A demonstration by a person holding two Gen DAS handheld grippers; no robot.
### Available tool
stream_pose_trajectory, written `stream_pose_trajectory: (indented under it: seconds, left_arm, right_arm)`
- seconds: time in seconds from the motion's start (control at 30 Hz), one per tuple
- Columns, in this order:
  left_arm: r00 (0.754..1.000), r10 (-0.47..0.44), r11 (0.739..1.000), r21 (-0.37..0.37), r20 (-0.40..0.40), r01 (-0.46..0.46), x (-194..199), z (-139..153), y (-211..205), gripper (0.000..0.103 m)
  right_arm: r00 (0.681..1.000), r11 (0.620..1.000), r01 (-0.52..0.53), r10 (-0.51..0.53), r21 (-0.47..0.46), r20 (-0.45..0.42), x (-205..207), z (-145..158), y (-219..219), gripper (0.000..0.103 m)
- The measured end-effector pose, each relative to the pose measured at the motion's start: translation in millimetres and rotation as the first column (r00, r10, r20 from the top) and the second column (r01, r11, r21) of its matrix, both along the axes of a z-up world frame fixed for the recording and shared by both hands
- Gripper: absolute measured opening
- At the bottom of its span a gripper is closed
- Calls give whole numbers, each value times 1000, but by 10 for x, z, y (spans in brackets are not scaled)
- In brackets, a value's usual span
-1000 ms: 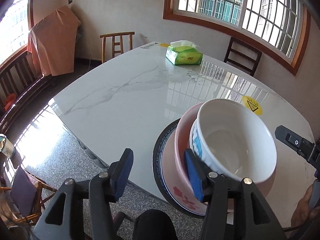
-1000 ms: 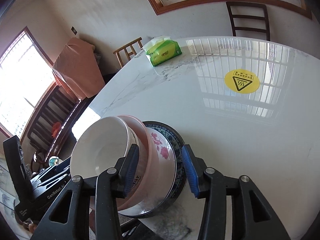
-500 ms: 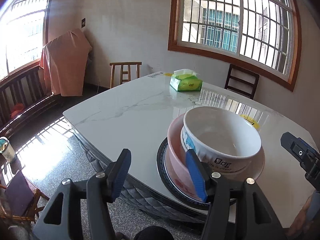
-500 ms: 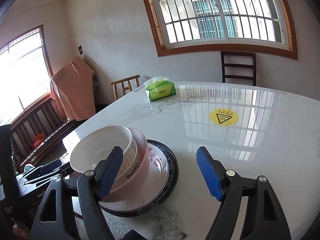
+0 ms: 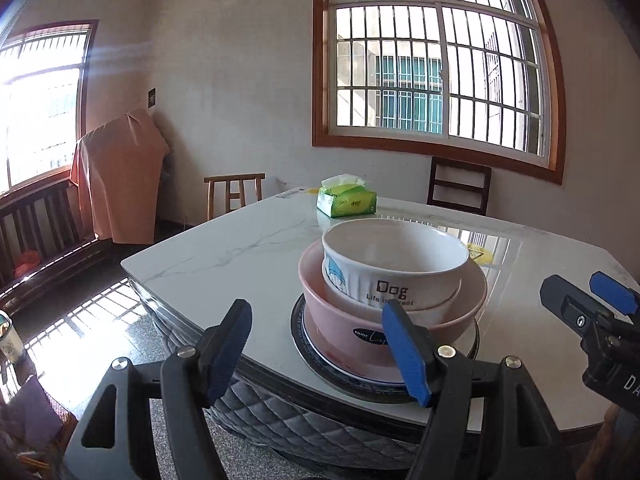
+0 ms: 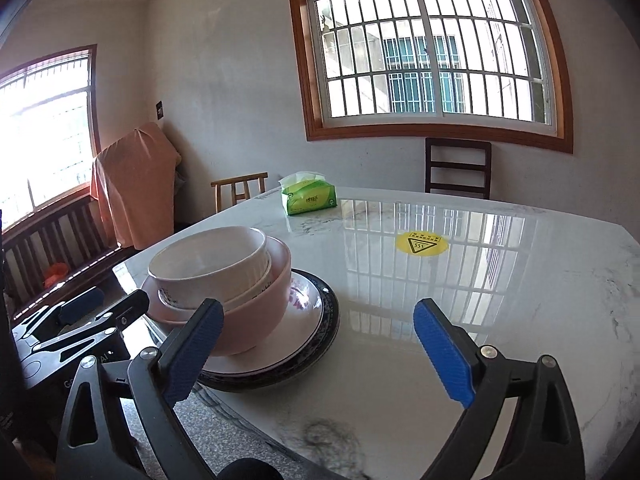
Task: Organize plates and bowls
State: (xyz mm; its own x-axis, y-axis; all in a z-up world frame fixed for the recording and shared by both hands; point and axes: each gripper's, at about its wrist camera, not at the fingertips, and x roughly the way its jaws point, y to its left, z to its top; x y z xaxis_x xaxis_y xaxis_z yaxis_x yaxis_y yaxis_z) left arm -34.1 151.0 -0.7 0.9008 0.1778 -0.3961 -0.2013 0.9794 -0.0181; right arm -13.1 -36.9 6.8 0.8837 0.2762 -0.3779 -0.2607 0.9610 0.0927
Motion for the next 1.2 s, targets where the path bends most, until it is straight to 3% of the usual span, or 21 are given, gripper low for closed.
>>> stream_pose_trajectory:
  seconds: [0.07, 0.2, 0.47, 1.2]
  left_arm:
    - [1000, -26, 999, -29, -2, 26, -25, -40, -9, 69]
    - [994, -52, 998, -42, -101, 48, 29, -129, -52, 69]
    - [994, -21, 996, -85, -108, 11, -59, -127, -8, 69]
    - [993, -17, 998, -57, -119, 10, -243, -10, -289, 69]
  right_arm:
    - [999, 1000, 26, -26, -2, 28, -70, -1, -25, 94]
    - [998, 998, 53, -54, 26, 43, -117, 1, -70, 97]
    - [999, 999, 36, -36, 15, 32, -147, -55, 22, 98]
    - [999, 999, 1, -3, 35, 38, -360, -164, -69, 100]
